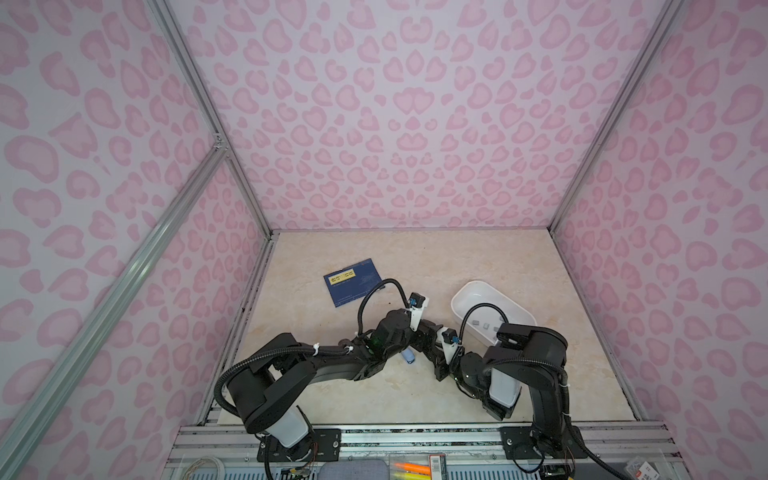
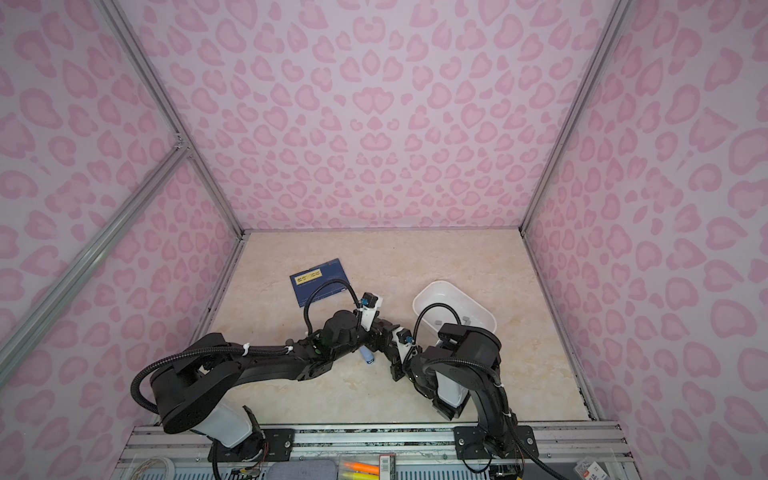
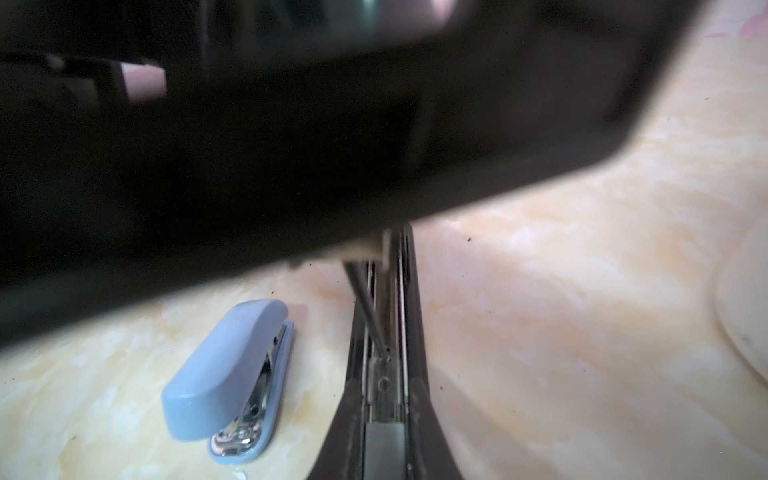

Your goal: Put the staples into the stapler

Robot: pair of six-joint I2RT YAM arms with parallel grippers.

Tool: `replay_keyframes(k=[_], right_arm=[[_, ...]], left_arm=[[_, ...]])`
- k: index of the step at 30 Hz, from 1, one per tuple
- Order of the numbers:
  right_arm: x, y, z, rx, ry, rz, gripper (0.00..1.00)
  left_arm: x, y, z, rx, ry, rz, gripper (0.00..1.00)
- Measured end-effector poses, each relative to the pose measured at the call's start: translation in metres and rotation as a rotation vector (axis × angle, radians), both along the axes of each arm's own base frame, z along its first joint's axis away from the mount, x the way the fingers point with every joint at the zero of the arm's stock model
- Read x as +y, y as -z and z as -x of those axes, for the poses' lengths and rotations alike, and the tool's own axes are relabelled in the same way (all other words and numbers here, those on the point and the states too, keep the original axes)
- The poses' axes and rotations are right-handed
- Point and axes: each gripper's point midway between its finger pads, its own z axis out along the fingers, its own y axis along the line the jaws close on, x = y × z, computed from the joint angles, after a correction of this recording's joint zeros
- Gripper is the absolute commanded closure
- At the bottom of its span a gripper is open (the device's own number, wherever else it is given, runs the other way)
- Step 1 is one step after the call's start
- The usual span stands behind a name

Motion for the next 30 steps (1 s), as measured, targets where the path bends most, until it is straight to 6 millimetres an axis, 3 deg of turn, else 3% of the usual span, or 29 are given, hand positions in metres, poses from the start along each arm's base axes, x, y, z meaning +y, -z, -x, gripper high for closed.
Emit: replay_keyframes(k=[7,13,17,25,30], right_arm=[[-0.004,-0.003,0.0,0.004,0.013,-0.005,0.72],[-0.007,-0.01,0.002,0.003,0.016,-0.019,0.5],[-0.012,-0.018,0.006,-0.007,0.016,-0.031,0.45],[-0.017,-0.044,0.006,-0.055,0.034,-0.087,0.61],[-0.006,-0.079,-0.007,-0.08,0.057,-0.143,0.73]], left_arm=[[0.002,-0.009,0.002,-0.01,0.003,0.0,0.06],[0.004,-0.015,0.002,-0.011,-0.002,-0.002,0.06],[0.012,-0.02,-0.002,-0.006,-0.036,0.015,0.06],[0.027,-0.015,-0.013,0.011,-0.125,0.015,0.06],[0.033,-0.003,-0.017,0.044,-0.155,-0.012,0.07]])
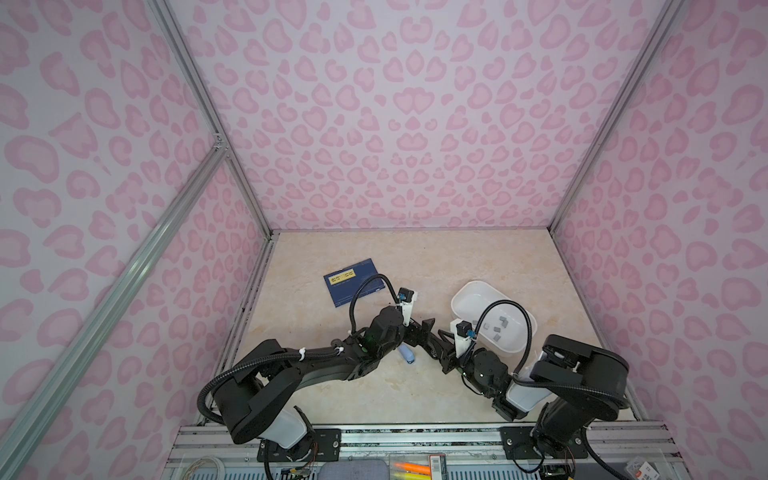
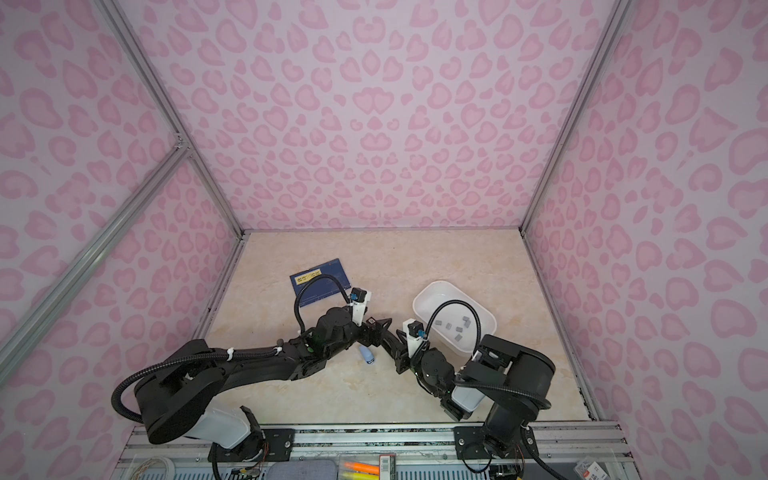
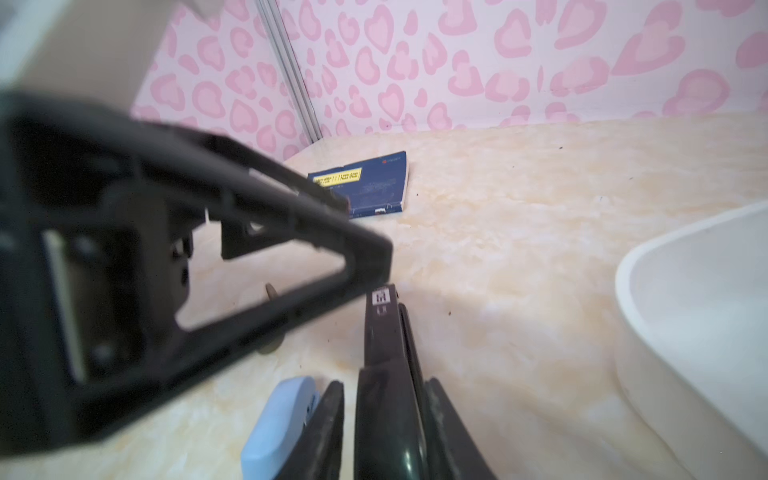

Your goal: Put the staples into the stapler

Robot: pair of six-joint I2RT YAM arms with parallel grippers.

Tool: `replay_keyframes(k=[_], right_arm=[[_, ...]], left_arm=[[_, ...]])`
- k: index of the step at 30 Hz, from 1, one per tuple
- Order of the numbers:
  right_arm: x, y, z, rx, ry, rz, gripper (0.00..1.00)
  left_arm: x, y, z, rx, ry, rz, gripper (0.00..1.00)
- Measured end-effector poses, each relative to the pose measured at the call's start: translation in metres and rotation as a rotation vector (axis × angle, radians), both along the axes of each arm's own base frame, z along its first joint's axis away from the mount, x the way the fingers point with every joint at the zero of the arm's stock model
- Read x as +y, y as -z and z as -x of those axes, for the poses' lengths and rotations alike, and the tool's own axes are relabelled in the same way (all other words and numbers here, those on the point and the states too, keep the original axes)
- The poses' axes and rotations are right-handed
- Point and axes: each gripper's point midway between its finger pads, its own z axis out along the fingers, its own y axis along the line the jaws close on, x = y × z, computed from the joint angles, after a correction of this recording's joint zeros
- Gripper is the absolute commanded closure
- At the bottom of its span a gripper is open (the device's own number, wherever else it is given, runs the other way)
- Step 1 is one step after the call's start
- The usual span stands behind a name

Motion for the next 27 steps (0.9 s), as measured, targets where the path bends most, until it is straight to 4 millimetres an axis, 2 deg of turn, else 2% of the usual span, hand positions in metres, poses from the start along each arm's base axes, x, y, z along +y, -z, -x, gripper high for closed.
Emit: replay_keyframes(k=[4,11,14,19,27], right_arm=[[0.002,-0.004,-0.007,0.031,0.023,0.049,0.75],[0.0,0.018,-0.004,0.085,0.008,0.156,0.79],[0.0,0.023,-0.003,0.098,-0.002,0.175,0.79],[0.0,0.028,-0.002,0.099,-0.008,0.186,0.81],[0.0,0.04,0.001,0.116,-0.019,0.202,0.83]], left_arm=[[0.003,0.002,-0.004,0.005,-0.029,0.003,0.08],[0.009,0.025,-0.008,0.062,-0.068,-0.039,0.08],[0.011,0.029,-0.01,0.073,-0.079,-0.043,0.09],[0.004,0.043,-0.014,0.103,-0.076,-0.064,0.1],[0.001,0.056,-0.011,0.135,-0.059,-0.07,0.12]])
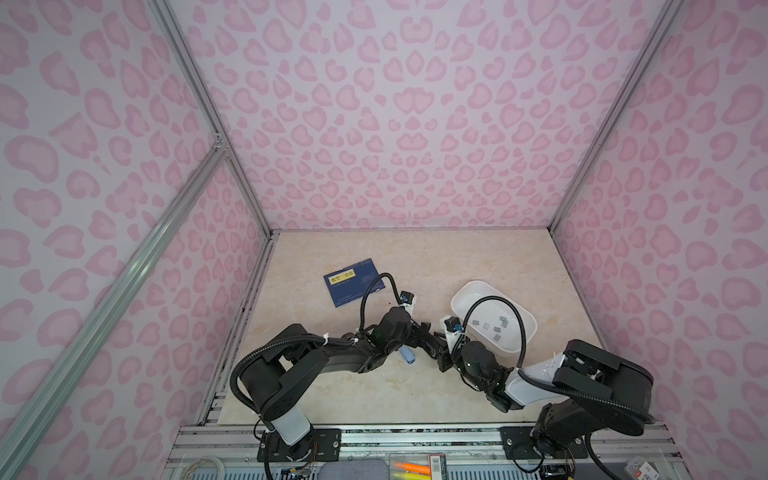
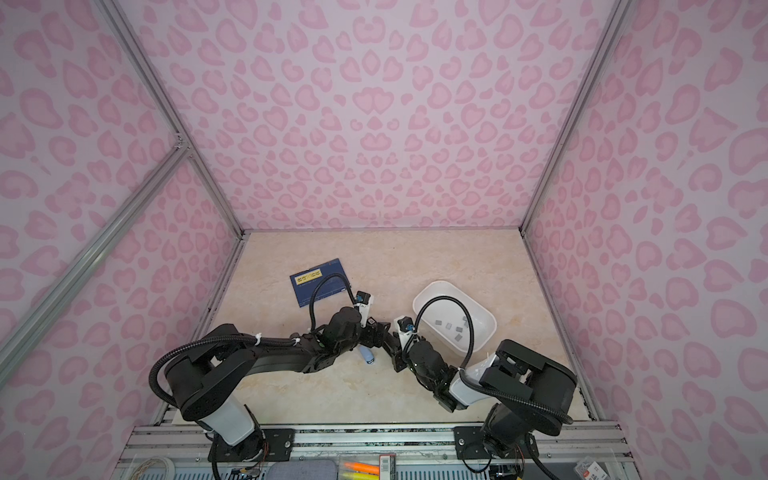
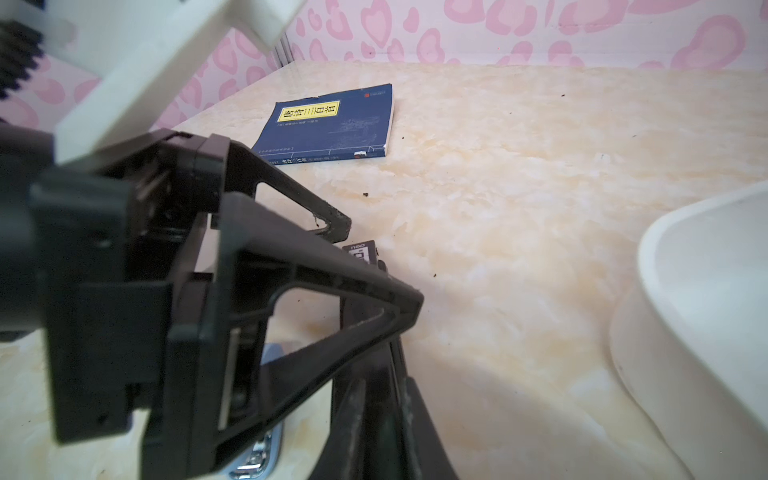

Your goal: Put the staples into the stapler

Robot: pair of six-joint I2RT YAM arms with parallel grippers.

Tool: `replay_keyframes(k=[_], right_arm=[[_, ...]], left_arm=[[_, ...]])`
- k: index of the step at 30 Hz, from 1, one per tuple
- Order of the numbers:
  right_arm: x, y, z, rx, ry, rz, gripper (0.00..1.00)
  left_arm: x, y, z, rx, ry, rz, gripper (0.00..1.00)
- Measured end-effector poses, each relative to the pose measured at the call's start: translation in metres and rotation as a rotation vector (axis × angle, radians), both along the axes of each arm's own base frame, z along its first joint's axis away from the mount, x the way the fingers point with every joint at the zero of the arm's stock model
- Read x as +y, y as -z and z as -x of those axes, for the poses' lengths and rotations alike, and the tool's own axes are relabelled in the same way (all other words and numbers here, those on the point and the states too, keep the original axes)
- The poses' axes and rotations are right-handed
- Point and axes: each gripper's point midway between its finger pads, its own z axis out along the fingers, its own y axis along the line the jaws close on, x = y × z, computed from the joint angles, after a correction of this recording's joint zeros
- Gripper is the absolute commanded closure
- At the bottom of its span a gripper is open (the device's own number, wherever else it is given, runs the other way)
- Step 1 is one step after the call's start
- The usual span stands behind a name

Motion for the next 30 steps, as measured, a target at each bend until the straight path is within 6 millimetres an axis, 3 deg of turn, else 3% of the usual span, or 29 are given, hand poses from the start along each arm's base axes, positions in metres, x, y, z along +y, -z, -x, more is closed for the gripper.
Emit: replay_keyframes(k=[16,22,25,30], right_arm=[[-0.002,0.012,0.002,-0.009,0.029,-0.062,0.85],[-0.003,0.007,0.005,-0.01,0.026,-0.087,0.72],[-0.001,-0.005,-0.002,-0.013,0.053,-0.082,0.66],[-0.008,-0.053,-0.033,-0.027,0.205,-0.08,0.6]], left_arm=[[-0.005,0.005,-0.002,-0.02,-0.002,0.029,0.13],[-0.005,0.002,-0.002,-0.019,0.0,0.029,0.12],[-0.003,-0.007,-0.001,-0.026,-0.006,0.03,0.11],[0.002,-0.056,-0.01,-0.124,-0.042,0.096,0.1]])
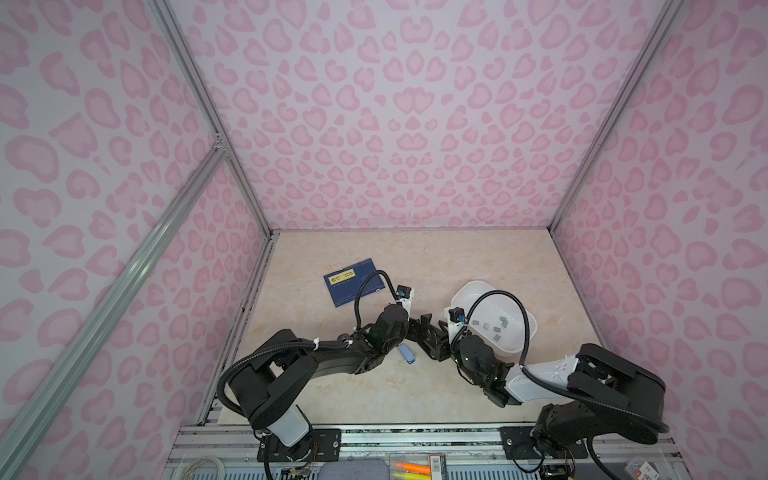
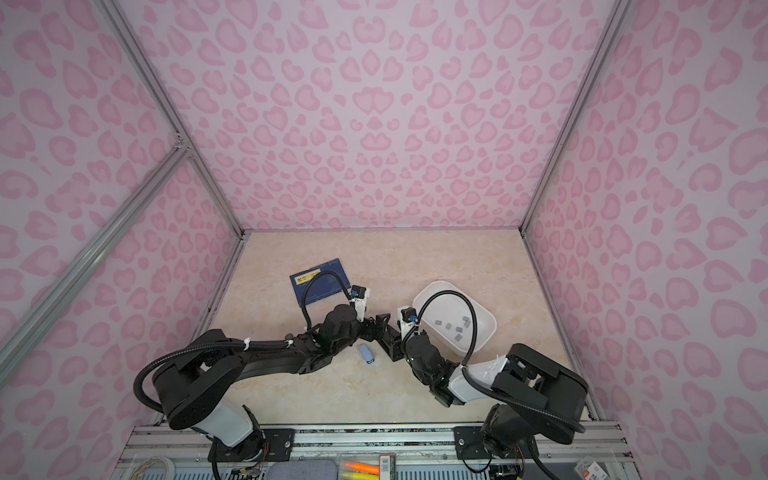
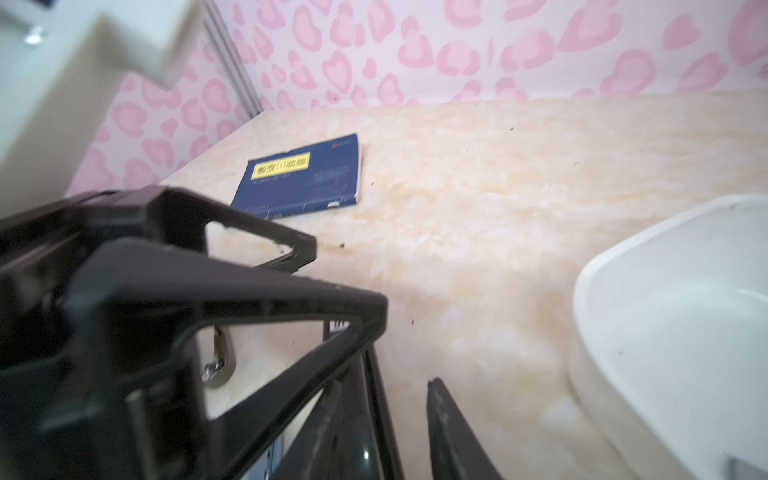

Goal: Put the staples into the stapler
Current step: 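Open both grippers and lift them off the black stapler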

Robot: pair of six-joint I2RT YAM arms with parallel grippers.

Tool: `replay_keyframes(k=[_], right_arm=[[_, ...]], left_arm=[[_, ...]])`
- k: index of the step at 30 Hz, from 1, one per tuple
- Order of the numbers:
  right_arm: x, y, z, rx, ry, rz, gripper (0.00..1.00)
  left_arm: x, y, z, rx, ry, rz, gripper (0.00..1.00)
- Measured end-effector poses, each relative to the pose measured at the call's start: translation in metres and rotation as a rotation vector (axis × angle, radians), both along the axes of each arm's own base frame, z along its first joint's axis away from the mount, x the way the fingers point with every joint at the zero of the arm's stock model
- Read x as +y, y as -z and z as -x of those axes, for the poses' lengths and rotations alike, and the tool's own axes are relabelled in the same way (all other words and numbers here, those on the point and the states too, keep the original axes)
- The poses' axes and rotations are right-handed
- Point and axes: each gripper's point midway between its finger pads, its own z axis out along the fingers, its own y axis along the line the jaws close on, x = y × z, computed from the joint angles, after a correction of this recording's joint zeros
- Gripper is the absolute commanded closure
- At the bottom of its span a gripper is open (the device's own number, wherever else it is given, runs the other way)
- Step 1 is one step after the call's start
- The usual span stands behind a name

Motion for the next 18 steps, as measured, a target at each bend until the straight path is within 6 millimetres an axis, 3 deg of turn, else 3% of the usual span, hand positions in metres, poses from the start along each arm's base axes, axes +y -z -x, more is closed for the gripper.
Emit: replay_keyframes(k=[2,4,6,9,12,14,18], right_arm=[[-0.008,-0.036,-0.015,-0.034,0.077,-0.053,0.59],[-0.027,-0.063,-0.027,-0.056,0.161,-0.082,0.58],[-0.064,-0.08,-0.041,-0.058,0.275,-0.079,0.57],[-0.136,-0.095,-0.058,-0.041,0.476,-0.062,0.57],[-0.213,-0.088,-0.066,0.026,0.667,-0.021,0.57],[-0.252,-0.075,-0.068,0.103,0.747,-0.001,0.6],[-0.302,-0.039,-0.077,0.291,0.819,-0.021,0.65]], left_arm=[[0.003,-0.014,0.004,-0.023,0.011,0.009,0.1],[0.011,-0.028,0.011,-0.042,0.008,0.019,0.1],[0.027,-0.049,0.017,-0.086,-0.019,0.045,0.07],[0.061,-0.082,0.027,-0.168,-0.095,0.095,0.01],[0.102,-0.103,0.032,-0.216,-0.215,0.141,0.05],[0.129,-0.108,0.03,-0.223,-0.308,0.155,0.04],[0.177,-0.104,0.027,-0.186,-0.478,0.159,0.04]])
